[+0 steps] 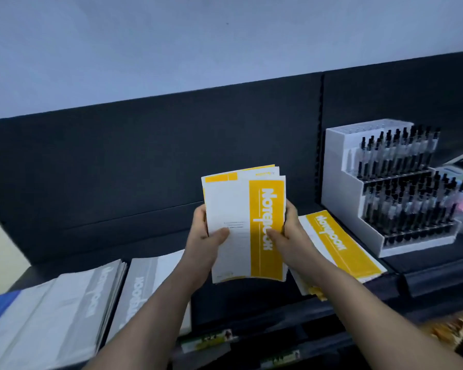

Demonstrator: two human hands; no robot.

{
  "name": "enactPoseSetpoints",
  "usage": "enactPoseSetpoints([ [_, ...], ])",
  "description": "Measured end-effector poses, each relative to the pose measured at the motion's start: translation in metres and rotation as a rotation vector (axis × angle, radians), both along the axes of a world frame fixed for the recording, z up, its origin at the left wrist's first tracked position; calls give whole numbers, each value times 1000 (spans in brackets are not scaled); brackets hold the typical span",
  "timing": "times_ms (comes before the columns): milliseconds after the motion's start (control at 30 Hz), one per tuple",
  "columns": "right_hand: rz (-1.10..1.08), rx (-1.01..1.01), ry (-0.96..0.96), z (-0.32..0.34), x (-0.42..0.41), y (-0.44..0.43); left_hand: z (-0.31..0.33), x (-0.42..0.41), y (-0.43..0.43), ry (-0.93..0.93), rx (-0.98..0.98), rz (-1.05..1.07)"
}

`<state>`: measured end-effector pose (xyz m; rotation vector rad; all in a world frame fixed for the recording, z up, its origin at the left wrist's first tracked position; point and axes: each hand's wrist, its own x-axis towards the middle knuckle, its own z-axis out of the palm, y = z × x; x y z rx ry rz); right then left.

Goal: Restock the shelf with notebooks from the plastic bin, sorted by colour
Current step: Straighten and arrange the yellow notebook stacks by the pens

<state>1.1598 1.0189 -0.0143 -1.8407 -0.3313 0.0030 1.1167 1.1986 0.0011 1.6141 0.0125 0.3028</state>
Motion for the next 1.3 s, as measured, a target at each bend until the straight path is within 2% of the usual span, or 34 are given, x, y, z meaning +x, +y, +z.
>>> enactPoseSetpoints([
  [100,22,-1,-71,-14,-6,14,-13,-6,10,-32,4,32],
  [300,104,-38,-45,-36,-9,22,-50,-15,12,98,-19,101],
  [633,76,-19,-75,-21,-5,25,-32,-9,13,101,105,244],
  [800,89,-183,103,-16,18,35,-23,-7,27,252,174,262],
  [967,133,-243,280,-21,22,47,-34,-1,31,443,198,238],
  [1133,153,-378,372,-30,19,50,-40,0,34,604,284,179],
  [1300,145,-462,413,-39,19,48,-46,2,31,676,450,154],
])
